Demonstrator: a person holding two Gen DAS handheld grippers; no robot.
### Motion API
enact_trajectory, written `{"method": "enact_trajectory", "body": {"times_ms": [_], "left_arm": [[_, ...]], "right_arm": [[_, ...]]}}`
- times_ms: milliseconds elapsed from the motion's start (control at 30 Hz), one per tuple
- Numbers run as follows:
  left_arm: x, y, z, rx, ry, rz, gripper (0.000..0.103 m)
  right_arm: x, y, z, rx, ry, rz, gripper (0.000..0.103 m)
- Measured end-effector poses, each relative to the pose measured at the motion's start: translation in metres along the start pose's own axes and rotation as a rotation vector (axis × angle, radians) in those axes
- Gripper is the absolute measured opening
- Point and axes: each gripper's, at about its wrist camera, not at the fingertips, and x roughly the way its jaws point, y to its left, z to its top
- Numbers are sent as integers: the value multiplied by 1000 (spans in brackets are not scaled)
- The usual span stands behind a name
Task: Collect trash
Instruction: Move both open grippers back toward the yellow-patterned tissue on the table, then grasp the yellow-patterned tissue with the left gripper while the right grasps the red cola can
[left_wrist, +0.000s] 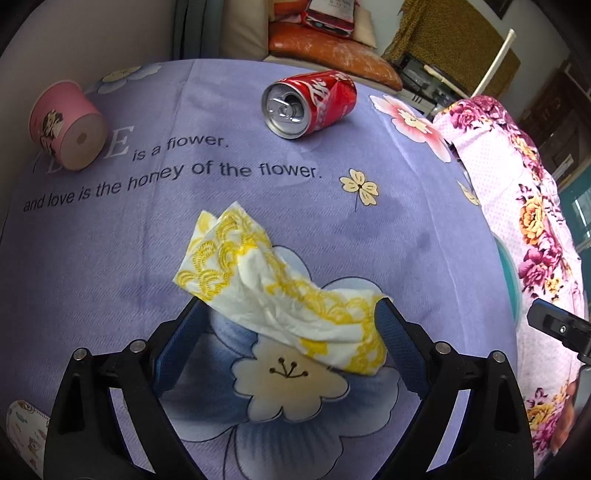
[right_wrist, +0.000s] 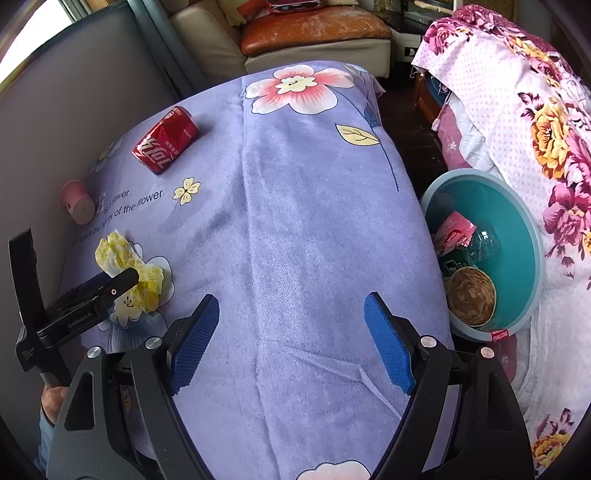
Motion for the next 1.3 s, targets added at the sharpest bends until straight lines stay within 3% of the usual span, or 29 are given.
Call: {"method": "enact_trajectory", "body": {"times_ms": [100, 167, 267, 433, 800, 1133, 1300], "left_arm": [[2, -5, -1, 14, -14, 27, 63], [2, -6, 0, 15, -20, 30, 38], [3, -4, 1, 0, -21, 24, 27], [-3, -3, 6, 12, -41, 32, 23], [-16, 20, 35, 7, -75, -31, 23], [-24, 64, 78, -16, -114, -42, 23], [-21, 81, 93, -51, -111, -58, 23]], "right_arm": [[4, 1, 5, 4, 8, 9, 77], [7, 0, 8, 5, 13, 12, 77], [12, 4, 11, -1, 23, 21, 77], [23, 14, 17, -18, 47, 19, 77], [46, 53, 47, -70, 82, 38, 77], [81, 118, 134, -74, 73, 102, 77], [113, 144, 176, -23, 118, 132, 77]]}}
